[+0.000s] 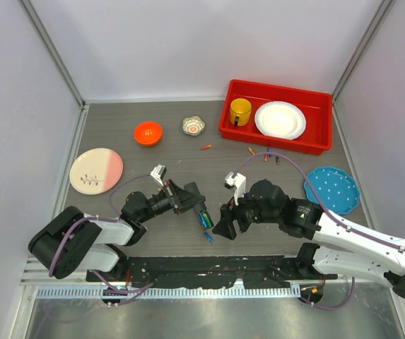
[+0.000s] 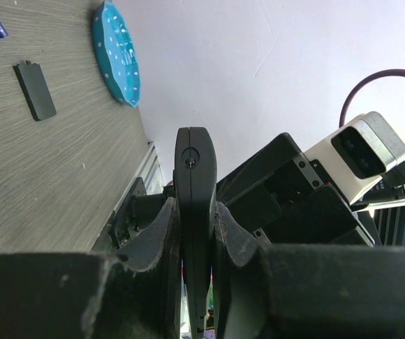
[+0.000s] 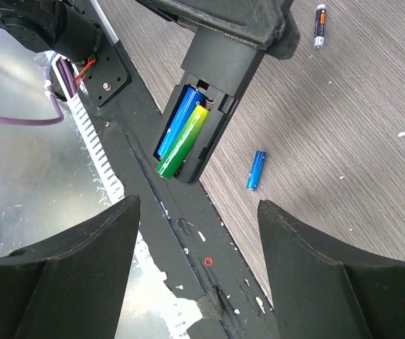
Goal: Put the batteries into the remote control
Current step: Load the battery into the remote control.
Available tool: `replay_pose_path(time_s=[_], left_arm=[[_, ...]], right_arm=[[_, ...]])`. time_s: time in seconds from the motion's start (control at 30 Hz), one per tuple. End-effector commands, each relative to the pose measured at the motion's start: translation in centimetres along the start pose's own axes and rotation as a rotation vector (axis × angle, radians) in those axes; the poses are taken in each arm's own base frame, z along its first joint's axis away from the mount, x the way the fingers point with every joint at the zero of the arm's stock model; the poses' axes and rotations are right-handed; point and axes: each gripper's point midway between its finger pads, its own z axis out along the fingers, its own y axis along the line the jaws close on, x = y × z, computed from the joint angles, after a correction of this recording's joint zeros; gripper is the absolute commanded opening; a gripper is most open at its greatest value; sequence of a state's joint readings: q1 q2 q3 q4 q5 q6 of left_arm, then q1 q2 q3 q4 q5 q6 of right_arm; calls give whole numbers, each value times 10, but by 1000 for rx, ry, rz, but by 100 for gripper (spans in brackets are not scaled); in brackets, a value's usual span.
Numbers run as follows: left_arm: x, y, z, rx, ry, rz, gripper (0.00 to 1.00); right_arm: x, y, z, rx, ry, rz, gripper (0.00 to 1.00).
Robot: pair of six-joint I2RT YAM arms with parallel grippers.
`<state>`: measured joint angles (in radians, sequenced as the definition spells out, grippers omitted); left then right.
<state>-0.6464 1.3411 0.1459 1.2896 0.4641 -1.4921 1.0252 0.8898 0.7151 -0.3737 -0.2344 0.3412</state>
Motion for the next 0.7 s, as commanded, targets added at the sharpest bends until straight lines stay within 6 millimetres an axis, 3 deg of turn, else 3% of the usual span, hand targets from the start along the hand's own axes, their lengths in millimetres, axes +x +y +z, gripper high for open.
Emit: replay_pose_path(time_s=[0.0, 0.3, 0.67], left_arm=[[-3, -68, -6, 269, -23, 138, 0], [-2, -67, -7, 266, -23, 138, 0], [-2, -69, -8, 273, -22, 141, 0]], right_arm=[[-22, 8, -1, -16, -70, -18, 72], [-30, 2, 4, 13, -113, 12, 70], [-24, -5, 11, 42, -86, 24, 70]])
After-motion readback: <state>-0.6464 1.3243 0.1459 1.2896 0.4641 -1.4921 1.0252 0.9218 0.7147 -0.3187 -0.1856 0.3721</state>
